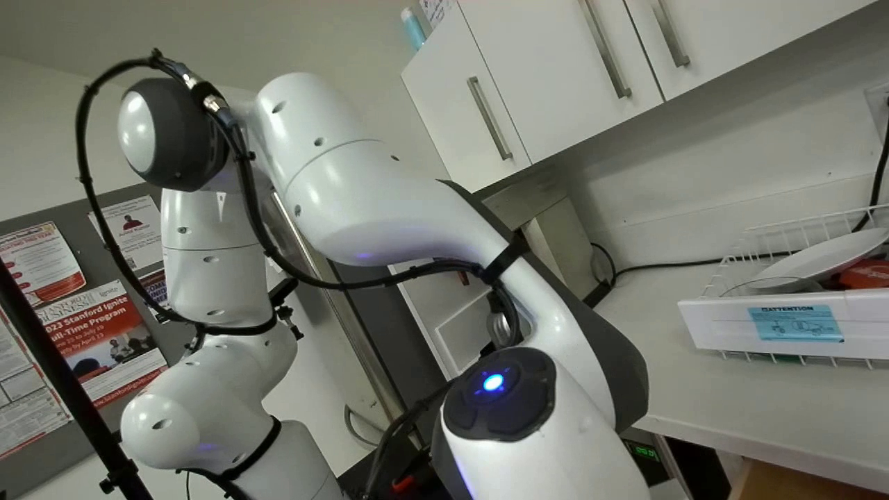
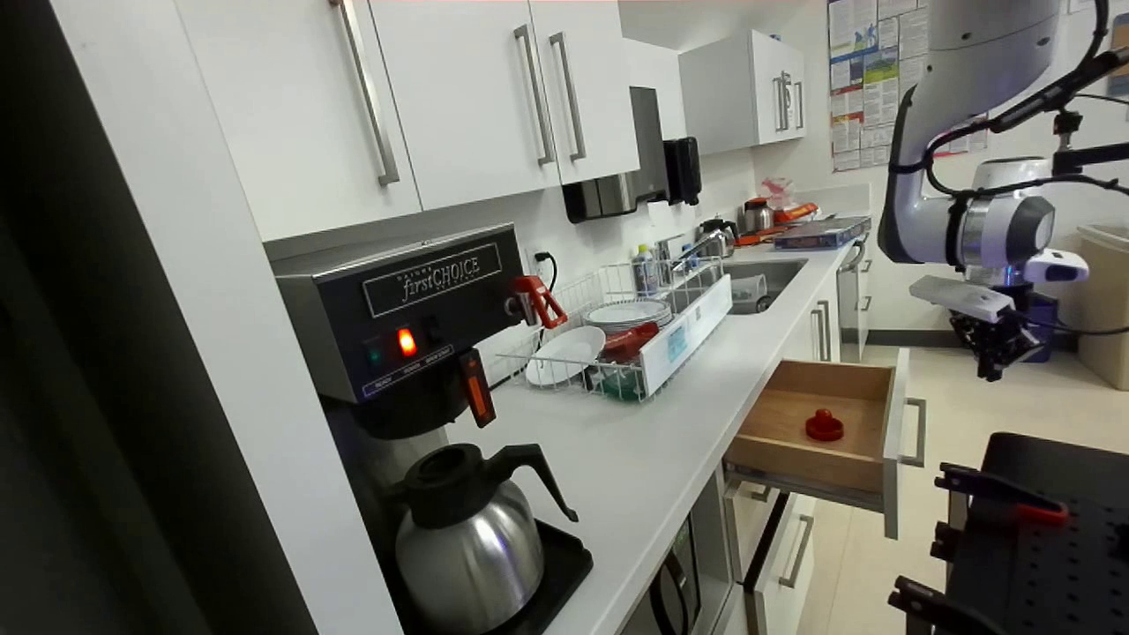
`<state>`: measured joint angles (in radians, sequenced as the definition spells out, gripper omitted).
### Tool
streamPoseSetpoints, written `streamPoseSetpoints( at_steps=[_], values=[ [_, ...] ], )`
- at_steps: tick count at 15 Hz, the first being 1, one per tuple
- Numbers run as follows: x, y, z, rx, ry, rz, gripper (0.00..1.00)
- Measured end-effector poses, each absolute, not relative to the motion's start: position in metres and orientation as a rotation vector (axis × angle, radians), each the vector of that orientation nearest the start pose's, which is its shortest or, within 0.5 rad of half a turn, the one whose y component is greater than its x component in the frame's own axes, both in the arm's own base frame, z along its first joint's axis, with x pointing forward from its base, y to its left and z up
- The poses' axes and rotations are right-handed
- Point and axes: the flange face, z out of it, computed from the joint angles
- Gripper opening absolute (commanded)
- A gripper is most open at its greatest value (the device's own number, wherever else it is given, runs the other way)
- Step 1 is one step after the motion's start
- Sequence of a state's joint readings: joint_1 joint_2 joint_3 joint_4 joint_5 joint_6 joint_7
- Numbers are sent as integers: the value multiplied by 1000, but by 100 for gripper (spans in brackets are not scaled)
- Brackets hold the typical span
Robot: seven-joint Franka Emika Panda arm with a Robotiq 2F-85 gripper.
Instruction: Pick up the red object from the left side of the countertop and put it in the open drawer, push the open drawer closed
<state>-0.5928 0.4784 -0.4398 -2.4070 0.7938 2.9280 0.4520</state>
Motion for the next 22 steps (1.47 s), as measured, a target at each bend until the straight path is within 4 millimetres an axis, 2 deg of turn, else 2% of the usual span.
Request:
streamPoseSetpoints(
  at_steps=[3, 9, 12, 15, 19, 22],
  values=[
    [180, -437, 139, -1259, 2919, -346, 1],
    [176, -437, 129, -1226, 2943, -322, 0],
    [178, -451, 124, -1080, 2865, -253, 0],
    [166, -476, 115, -913, 2756, -228, 0],
    [151, -494, 86, -744, 2603, -188, 0],
    [157, -498, 59, -646, 2513, -142, 0]
  ],
)
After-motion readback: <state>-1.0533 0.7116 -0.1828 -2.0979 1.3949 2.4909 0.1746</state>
